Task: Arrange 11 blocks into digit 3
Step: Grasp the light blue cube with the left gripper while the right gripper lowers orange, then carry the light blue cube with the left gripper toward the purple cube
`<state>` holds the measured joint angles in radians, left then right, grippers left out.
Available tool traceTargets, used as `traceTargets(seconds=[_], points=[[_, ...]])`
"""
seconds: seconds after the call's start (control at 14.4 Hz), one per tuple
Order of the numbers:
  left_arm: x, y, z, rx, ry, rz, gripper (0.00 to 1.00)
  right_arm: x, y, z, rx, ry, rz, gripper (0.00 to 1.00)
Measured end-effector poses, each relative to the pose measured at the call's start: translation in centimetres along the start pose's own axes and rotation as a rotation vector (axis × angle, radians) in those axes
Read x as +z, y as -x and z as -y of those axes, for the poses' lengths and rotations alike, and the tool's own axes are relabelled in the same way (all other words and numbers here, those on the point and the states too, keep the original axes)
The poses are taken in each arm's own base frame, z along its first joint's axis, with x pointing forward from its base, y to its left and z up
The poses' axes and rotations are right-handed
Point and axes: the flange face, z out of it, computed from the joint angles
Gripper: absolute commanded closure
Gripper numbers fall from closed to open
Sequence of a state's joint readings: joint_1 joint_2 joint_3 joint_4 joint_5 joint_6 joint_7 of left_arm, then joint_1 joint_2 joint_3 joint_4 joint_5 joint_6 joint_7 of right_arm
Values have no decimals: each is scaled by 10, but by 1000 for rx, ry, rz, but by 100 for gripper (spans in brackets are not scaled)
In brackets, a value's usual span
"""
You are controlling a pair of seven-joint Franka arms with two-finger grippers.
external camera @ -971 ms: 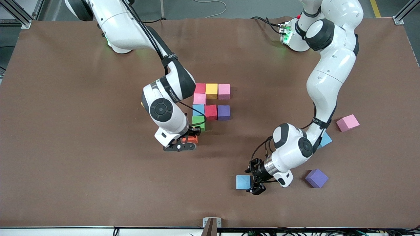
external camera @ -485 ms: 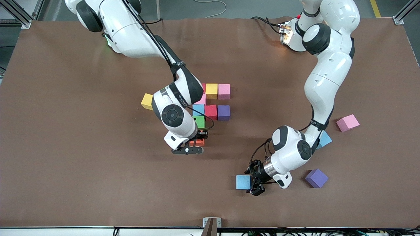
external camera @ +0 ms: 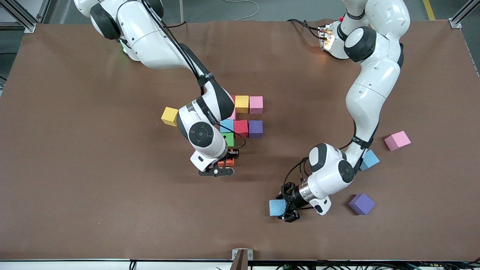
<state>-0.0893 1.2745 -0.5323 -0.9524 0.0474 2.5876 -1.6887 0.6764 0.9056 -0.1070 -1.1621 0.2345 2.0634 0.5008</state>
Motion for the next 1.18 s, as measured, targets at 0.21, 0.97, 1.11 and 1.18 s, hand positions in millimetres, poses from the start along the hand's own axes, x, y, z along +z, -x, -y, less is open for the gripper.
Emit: traceTargets(seconds=[0.21, 0.97, 1.11, 1.18], points=[[-2, 1, -2, 1, 5, 1, 53, 6, 2, 1, -2, 5, 7, 100], [-76, 67, -8, 64, -324, -59, 57, 14, 3, 1, -3, 11, 15, 100], [-65, 76, 6, 27, -370, -73, 59, 15, 4, 2, 1, 12, 18, 100], [-58, 81, 14, 9, -386, -79, 59, 15, 4, 2, 3, 13, 19, 100]])
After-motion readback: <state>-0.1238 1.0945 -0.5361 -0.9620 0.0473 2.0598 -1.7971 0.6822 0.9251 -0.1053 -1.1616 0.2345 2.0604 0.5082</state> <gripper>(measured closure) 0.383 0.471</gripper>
